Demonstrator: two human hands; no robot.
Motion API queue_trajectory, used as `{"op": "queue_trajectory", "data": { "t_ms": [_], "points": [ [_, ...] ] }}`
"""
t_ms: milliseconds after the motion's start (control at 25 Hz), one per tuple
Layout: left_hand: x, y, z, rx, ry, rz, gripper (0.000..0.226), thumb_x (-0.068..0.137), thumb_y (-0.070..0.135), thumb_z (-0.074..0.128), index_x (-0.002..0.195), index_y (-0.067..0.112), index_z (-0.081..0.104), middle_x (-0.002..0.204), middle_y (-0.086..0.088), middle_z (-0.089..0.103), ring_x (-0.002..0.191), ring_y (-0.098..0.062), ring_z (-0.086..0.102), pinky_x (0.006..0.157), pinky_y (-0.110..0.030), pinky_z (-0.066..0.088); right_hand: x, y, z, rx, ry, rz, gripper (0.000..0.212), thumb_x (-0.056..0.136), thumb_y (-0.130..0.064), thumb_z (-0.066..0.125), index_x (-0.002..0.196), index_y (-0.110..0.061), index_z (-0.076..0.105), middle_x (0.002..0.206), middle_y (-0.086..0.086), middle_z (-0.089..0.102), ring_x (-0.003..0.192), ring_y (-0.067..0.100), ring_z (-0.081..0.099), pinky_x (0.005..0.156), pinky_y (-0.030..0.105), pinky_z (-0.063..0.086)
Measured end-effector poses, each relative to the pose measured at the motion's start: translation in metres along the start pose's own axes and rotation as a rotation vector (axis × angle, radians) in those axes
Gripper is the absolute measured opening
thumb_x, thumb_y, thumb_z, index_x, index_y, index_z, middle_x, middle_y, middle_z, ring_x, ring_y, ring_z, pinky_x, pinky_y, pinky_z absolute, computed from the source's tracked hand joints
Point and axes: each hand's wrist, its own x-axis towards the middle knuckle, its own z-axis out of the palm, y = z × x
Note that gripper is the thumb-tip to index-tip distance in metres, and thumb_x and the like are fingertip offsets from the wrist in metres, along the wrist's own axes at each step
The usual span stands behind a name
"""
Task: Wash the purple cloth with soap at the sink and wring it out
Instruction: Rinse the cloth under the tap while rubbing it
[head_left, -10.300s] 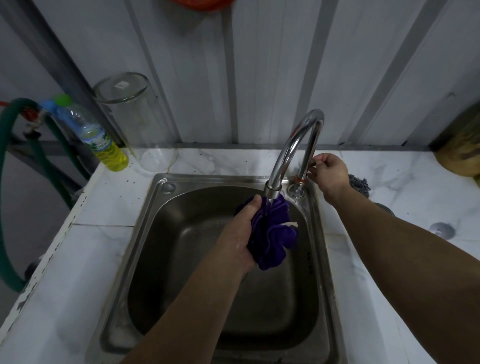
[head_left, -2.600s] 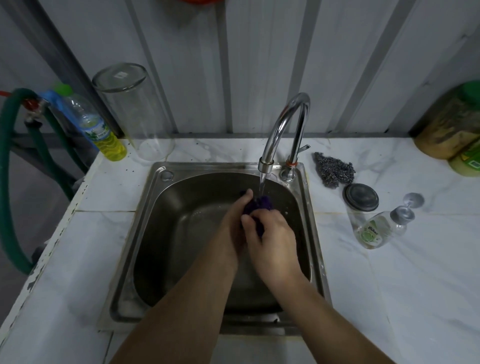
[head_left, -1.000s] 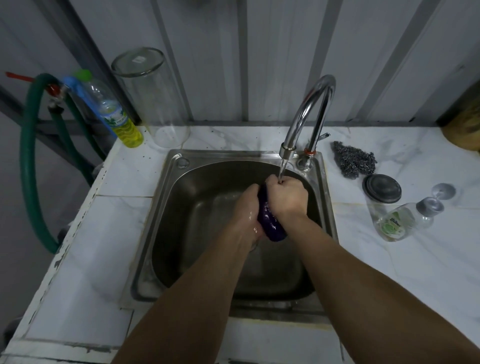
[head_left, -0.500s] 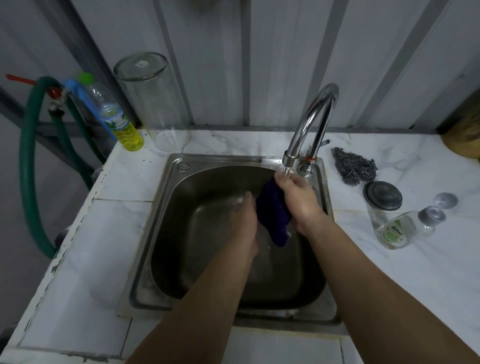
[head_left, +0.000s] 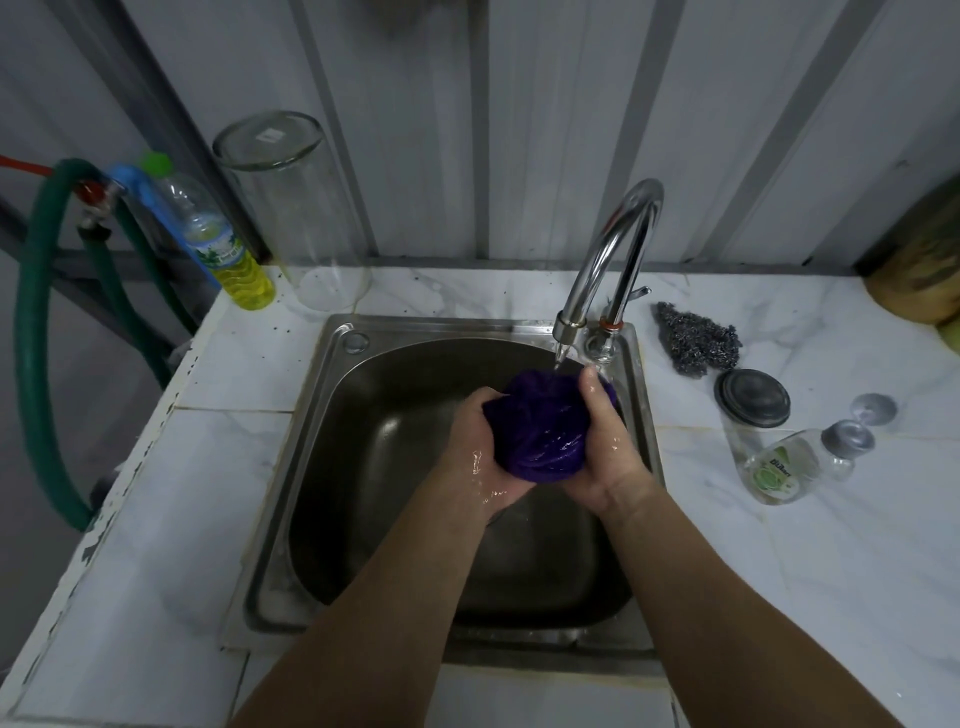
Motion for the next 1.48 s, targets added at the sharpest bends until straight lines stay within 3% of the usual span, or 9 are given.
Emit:
{"op": "queue_trajectory", "data": {
  "t_ms": [160, 280, 440, 560, 680, 880, 1080, 1240, 1480],
  "points": [
    [-0.006, 0.0, 0.005, 0.236, -0.006, -0.019, 0.034, 0.093, 0.03, 0.054, 0.092, 0.013, 0.083, 0.097, -0.016, 0.08, 0.08, -0.028, 0.079, 0.065, -0.039, 0.064, 0.017, -0.008, 0.012, -0.171, 0.158, -0.198, 0.033, 0.076, -0.025, 0.083, 0.107, -0.015, 0.073, 0.105, 0.013, 0.078, 0.096, 0.031, 0.075, 0.076, 0.043, 0.061],
    [0.002, -0.006, 0.012, 0.426, 0.18, 0.083, 0.032, 0.099, 0.046, 0.055, 0.102, 0.022, 0.075, 0.1, -0.011, 0.08, 0.087, -0.026, 0.078, 0.065, -0.036, 0.062, 0.025, -0.011, 0.026, -0.155, 0.328, -0.25, 0.017, 0.091, -0.023, 0.071, 0.103, -0.011, 0.068, 0.079, 0.005, 0.079, 0.075, 0.021, 0.077, 0.074, 0.042, 0.06],
    [0.007, -0.012, 0.013, 0.505, 0.325, 0.132, 0.037, 0.094, 0.056, 0.057, 0.102, 0.023, 0.071, 0.095, -0.011, 0.079, 0.087, -0.028, 0.076, 0.076, -0.044, 0.062, 0.03, -0.007, 0.032, -0.235, 0.392, -0.238, 0.006, 0.093, -0.006, 0.065, 0.093, -0.012, 0.067, 0.076, 0.004, 0.073, 0.062, 0.014, 0.074, 0.066, 0.039, 0.062],
    [0.005, -0.007, 0.012, 0.536, 0.29, 0.07, 0.045, 0.095, 0.058, 0.055, 0.112, 0.02, 0.071, 0.104, -0.013, 0.078, 0.097, -0.03, 0.074, 0.083, -0.046, 0.06, 0.026, -0.006, 0.035, -0.216, 0.399, -0.224, 0.009, 0.094, -0.019, 0.065, 0.088, -0.014, 0.069, 0.067, 0.001, 0.074, 0.071, 0.02, 0.073, 0.078, 0.043, 0.061],
    [0.0, 0.004, 0.01, 0.531, 0.102, -0.076, 0.054, 0.085, 0.059, 0.068, 0.123, 0.02, 0.067, 0.118, -0.011, 0.075, 0.111, -0.03, 0.069, 0.097, -0.046, 0.056, 0.024, -0.016, 0.032, -0.158, 0.307, -0.144, 0.025, 0.09, -0.035, 0.07, 0.1, -0.012, 0.073, 0.088, 0.01, 0.078, 0.086, 0.03, 0.075, 0.081, 0.047, 0.061],
    [-0.009, 0.011, -0.003, 0.802, -0.052, -0.261, 0.038, 0.086, 0.021, 0.072, 0.12, 0.01, 0.062, 0.106, -0.012, 0.074, 0.094, -0.027, 0.074, 0.075, -0.039, 0.062, 0.024, -0.025, 0.027, -0.105, 0.221, -0.203, 0.03, 0.088, -0.019, 0.073, 0.113, -0.005, 0.066, 0.104, 0.02, 0.074, 0.089, 0.03, 0.075, 0.08, 0.048, 0.061],
    [-0.005, 0.012, 0.0, 0.794, -0.157, -0.335, 0.031, 0.071, 0.031, 0.081, 0.088, 0.011, 0.063, 0.062, 0.001, 0.059, 0.048, -0.009, 0.052, 0.042, -0.021, 0.043, 0.016, -0.033, 0.019, -0.248, 0.009, -0.204, 0.039, 0.072, -0.025, 0.085, 0.104, -0.009, 0.069, 0.1, 0.016, 0.075, 0.095, 0.029, 0.073, 0.083, 0.045, 0.06],
    [-0.003, 0.004, 0.01, 1.168, 0.074, -0.21, 0.025, 0.065, 0.025, 0.078, 0.085, 0.012, 0.07, 0.064, -0.002, 0.064, 0.053, -0.011, 0.058, 0.052, -0.024, 0.046, 0.011, -0.027, 0.026, -0.522, 0.032, -0.258, 0.015, 0.079, -0.005, 0.079, 0.071, -0.017, 0.075, 0.074, 0.008, 0.075, 0.074, 0.024, 0.073, 0.068, 0.035, 0.061],
    [0.0, -0.008, 0.022, 1.654, 0.244, 0.161, 0.027, 0.084, 0.035, 0.07, 0.099, 0.013, 0.067, 0.08, 0.0, 0.064, 0.071, -0.017, 0.058, 0.057, -0.027, 0.042, 0.021, -0.03, 0.035, -0.603, 0.353, -0.24, 0.01, 0.087, -0.001, 0.069, 0.08, -0.008, 0.065, 0.073, 0.01, 0.066, 0.064, 0.018, 0.068, 0.067, 0.033, 0.06]
  ]
}}
